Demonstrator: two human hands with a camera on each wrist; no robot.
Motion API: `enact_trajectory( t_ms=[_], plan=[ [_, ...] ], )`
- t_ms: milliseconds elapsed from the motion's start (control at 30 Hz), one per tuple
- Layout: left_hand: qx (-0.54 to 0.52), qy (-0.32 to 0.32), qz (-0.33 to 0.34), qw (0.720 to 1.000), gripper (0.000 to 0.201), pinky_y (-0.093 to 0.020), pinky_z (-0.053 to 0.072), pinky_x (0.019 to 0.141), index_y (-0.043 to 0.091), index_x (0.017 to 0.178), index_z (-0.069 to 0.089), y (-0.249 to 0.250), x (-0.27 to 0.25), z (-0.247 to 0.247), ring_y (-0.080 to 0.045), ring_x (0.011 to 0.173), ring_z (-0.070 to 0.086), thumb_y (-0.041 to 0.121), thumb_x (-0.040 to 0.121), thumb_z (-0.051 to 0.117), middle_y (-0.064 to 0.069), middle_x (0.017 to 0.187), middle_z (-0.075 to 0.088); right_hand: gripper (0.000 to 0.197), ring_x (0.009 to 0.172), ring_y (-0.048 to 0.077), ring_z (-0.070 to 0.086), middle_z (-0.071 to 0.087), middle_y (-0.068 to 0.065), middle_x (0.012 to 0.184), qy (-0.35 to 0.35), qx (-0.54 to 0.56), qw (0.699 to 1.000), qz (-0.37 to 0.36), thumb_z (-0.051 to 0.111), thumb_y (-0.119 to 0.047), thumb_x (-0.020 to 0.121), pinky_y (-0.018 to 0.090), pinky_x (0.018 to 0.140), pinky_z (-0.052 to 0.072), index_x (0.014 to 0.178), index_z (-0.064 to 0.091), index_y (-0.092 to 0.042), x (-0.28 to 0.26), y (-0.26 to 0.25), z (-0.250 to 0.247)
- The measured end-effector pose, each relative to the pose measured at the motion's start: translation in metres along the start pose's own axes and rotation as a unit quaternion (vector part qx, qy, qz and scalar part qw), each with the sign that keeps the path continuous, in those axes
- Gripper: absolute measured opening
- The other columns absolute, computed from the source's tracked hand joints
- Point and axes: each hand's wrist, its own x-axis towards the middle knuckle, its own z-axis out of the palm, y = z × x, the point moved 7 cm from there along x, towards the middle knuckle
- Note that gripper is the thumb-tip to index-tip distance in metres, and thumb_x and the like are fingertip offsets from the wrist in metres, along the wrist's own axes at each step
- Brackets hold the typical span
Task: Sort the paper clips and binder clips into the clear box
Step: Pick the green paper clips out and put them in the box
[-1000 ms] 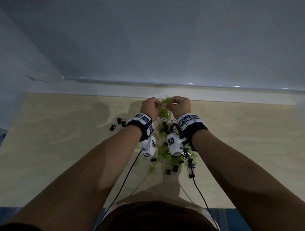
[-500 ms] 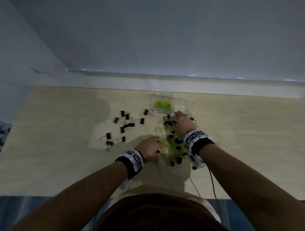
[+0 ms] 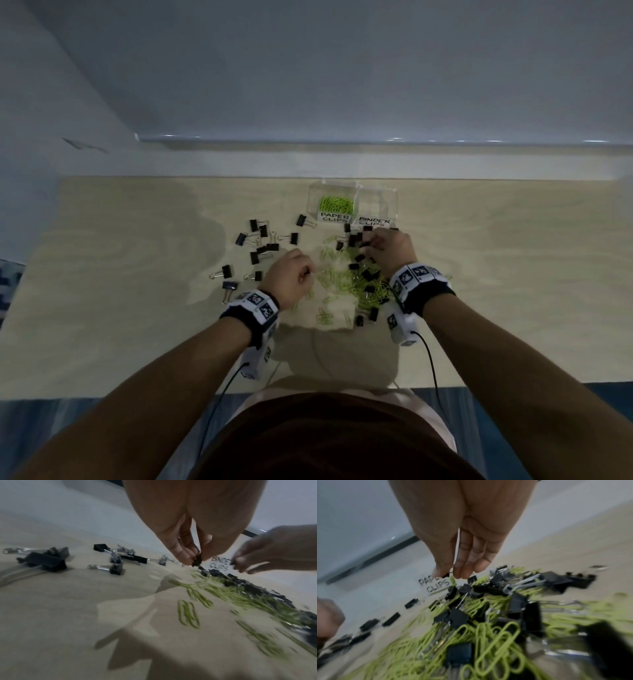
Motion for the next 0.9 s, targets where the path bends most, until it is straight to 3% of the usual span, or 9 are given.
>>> enact_trajectory(
  t_ms=[100, 200, 333, 467, 533, 700, 800, 900],
  plan=[
    [0.023, 0.064, -0.031, 0.997, 0.014, -0.034, 0.05, 0.08, 0.008, 0.094, 0.063, -0.016, 0.013, -0.024, -0.022, 0.082, 0.057, 0.007, 0.081, 0.057, -0.007, 0.099, 0.054, 0.011, 0.069, 0.014, 0.061, 0.065, 0.0, 0.072, 0.074, 0.031, 0.996, 0.026, 0.076, -0.019, 0.075, 0.024, 0.07, 0.051, 0.082, 0.069, -0.015, -0.014, 0.029, -0.029],
    [0.087, 0.091, -0.023, 0.992, 0.02, -0.041, 0.048, 0.087, 0.009, 0.103, 0.061, -0.012, 0.028, -0.036, -0.026, 0.096, 0.052, 0.007, 0.084, 0.054, -0.01, 0.107, 0.051, 0.011, 0.075, 0.019, 0.065, 0.07, 0.004, 0.08, 0.113, 0.0, 0.992, 0.058, 0.074, -0.018, 0.077, 0.032, 0.073, 0.055, 0.086, 0.068, -0.015, -0.027, 0.065, -0.052],
    [0.098, -0.001, 0.034, 0.995, 0.028, -0.036, 0.043, 0.094, 0.012, 0.114, 0.059, 0.031, 0.048, -0.006, -0.023, 0.11, 0.045, 0.004, 0.089, 0.048, -0.007, 0.119, 0.05, 0.019, 0.094, 0.025, 0.06, 0.063, 0.002, 0.105, 0.111, -0.146, 0.981, 0.065, 0.068, -0.021, 0.08, 0.041, 0.086, 0.046, 0.099, 0.066, -0.021, -0.041, 0.085, -0.058],
    [0.163, -0.138, 0.135, 0.968, 0.05, -0.034, 0.045, 0.092, 0.015, 0.122, 0.058, 0.074, 0.051, 0.049, -0.023, 0.11, 0.047, -0.012, 0.082, 0.046, -0.004, 0.122, 0.053, 0.025, 0.099, 0.024, 0.054, 0.061, -0.001, 0.107, 0.055, -0.196, 0.978, -0.055, 0.06, -0.012, 0.083, 0.045, 0.09, 0.038, 0.102, 0.068, -0.026, -0.053, 0.052, -0.026],
    [0.211, -0.168, 0.162, 0.949, 0.053, -0.037, 0.044, 0.094, 0.015, 0.124, 0.056, 0.08, 0.051, 0.065, -0.026, 0.113, 0.046, -0.014, 0.081, 0.046, -0.005, 0.126, 0.053, 0.029, 0.102, 0.027, 0.051, 0.061, 0.0, 0.11, -0.001, -0.219, 0.97, -0.11, 0.058, -0.013, 0.083, 0.043, 0.086, 0.036, 0.106, 0.067, -0.029, -0.055, 0.032, -0.003],
    [0.263, -0.184, 0.17, 0.932, 0.034, -0.04, 0.044, 0.091, 0.01, 0.118, 0.056, 0.079, 0.057, 0.07, -0.029, 0.112, 0.047, 0.001, 0.086, 0.048, -0.008, 0.123, 0.052, 0.033, 0.112, 0.029, 0.041, 0.05, 0.0, 0.121, -0.078, -0.269, 0.954, -0.103, 0.051, -0.021, 0.089, 0.046, 0.091, 0.034, 0.119, 0.058, -0.032, -0.049, 0.017, 0.026],
    [0.256, -0.172, 0.155, 0.939, 0.031, -0.04, 0.044, 0.089, 0.011, 0.117, 0.058, 0.074, 0.059, 0.065, -0.031, 0.109, 0.049, 0.004, 0.089, 0.048, -0.009, 0.121, 0.053, 0.038, 0.114, 0.03, 0.039, 0.046, 0.002, 0.122, -0.101, -0.304, 0.941, -0.105, 0.049, -0.018, 0.089, 0.049, 0.093, 0.034, 0.123, 0.054, -0.034, -0.044, 0.016, 0.031],
    [0.233, -0.15, 0.122, 0.953, 0.028, -0.037, 0.043, 0.085, 0.012, 0.114, 0.06, 0.066, 0.058, 0.058, -0.029, 0.105, 0.052, 0.006, 0.087, 0.054, -0.008, 0.117, 0.054, 0.039, 0.116, 0.031, 0.039, 0.044, 0.003, 0.123, -0.109, -0.326, 0.932, -0.116, 0.054, -0.016, 0.086, 0.048, 0.093, 0.035, 0.123, 0.053, -0.028, -0.039, 0.017, 0.03]
  ],
)
